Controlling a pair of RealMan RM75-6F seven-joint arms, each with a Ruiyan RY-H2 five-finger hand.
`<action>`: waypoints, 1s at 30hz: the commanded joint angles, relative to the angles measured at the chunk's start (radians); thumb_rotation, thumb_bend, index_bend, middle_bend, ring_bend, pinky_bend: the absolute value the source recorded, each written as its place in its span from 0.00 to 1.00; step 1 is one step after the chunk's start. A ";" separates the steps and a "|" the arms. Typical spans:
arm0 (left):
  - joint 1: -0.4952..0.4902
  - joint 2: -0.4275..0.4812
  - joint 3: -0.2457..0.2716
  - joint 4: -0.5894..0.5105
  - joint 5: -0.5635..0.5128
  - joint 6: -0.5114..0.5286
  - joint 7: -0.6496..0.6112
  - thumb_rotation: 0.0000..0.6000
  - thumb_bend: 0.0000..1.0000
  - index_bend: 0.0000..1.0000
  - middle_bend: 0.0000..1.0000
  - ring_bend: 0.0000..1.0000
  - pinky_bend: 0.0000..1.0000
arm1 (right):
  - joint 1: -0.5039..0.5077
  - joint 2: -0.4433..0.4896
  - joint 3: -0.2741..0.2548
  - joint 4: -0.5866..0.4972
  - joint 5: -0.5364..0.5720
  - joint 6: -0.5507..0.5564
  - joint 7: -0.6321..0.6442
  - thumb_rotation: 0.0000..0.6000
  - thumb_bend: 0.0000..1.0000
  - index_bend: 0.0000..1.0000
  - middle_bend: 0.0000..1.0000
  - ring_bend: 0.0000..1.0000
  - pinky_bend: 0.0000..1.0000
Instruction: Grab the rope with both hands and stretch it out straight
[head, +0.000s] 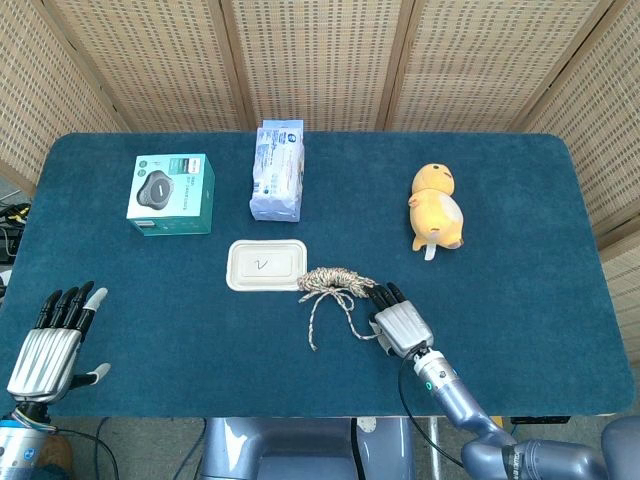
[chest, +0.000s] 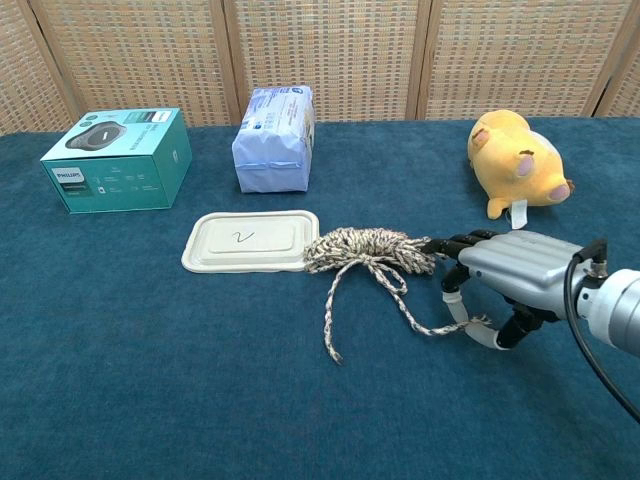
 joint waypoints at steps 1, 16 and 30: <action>-0.008 -0.010 -0.002 0.011 0.017 -0.003 0.002 1.00 0.00 0.00 0.00 0.00 0.00 | 0.001 0.017 -0.003 -0.008 -0.037 0.025 -0.016 1.00 0.50 0.63 0.00 0.00 0.00; -0.227 -0.193 -0.061 0.272 0.292 -0.132 0.146 1.00 0.00 0.03 0.00 0.00 0.00 | 0.018 0.058 -0.037 0.028 -0.201 0.084 -0.124 1.00 0.50 0.64 0.00 0.00 0.00; -0.495 -0.415 -0.099 0.515 0.416 -0.314 0.095 1.00 0.09 0.32 0.00 0.00 0.00 | 0.031 0.072 0.001 0.045 -0.180 0.057 -0.127 1.00 0.50 0.64 0.00 0.00 0.00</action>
